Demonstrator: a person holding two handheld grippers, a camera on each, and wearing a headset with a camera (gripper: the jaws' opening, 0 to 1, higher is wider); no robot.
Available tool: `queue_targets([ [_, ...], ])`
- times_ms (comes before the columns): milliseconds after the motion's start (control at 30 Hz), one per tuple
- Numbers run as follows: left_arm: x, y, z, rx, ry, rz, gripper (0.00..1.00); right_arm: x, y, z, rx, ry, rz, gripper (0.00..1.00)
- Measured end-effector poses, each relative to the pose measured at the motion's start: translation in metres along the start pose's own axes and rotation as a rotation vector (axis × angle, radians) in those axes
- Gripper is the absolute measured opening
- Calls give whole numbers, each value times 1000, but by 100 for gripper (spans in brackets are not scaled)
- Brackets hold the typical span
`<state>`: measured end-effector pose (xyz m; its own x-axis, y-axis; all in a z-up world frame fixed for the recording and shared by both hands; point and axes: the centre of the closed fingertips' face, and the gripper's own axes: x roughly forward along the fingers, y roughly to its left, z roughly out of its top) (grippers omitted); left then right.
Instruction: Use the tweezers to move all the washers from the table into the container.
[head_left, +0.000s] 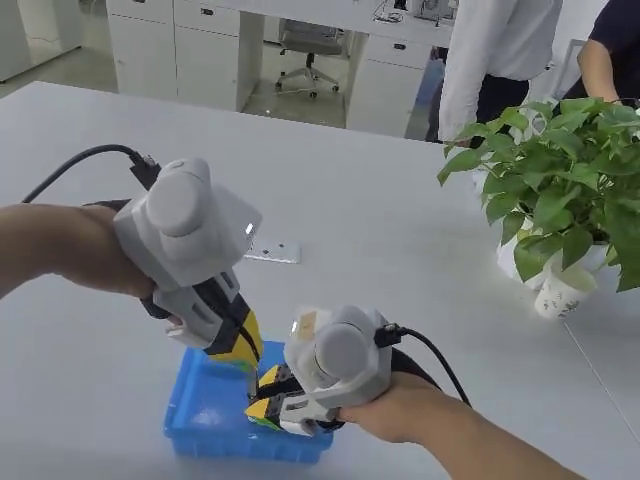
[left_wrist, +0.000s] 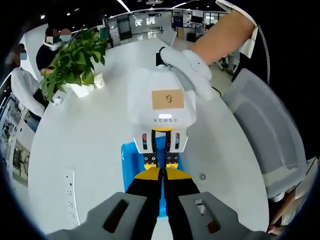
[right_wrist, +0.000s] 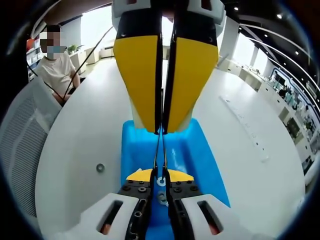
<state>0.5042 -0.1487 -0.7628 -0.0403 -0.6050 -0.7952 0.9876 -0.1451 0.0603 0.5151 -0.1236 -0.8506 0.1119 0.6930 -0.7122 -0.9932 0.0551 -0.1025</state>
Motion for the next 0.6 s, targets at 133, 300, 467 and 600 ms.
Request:
queue_targets([
  [133,-3,0,3,-1,-2,3,4,-4,1,3,-2,-6,-6,11],
  [300,-8,-2,8,-4,-4,7,4,-10,1,7,-10,-12,-11,11],
  [467,-13,-5,14,-10,-4,10,4,-16,4,12,-20,-17,-17,11],
  [600,-17,-7,18,-10,-3,11,4,-19,6,16,-27,-21,-21,11],
])
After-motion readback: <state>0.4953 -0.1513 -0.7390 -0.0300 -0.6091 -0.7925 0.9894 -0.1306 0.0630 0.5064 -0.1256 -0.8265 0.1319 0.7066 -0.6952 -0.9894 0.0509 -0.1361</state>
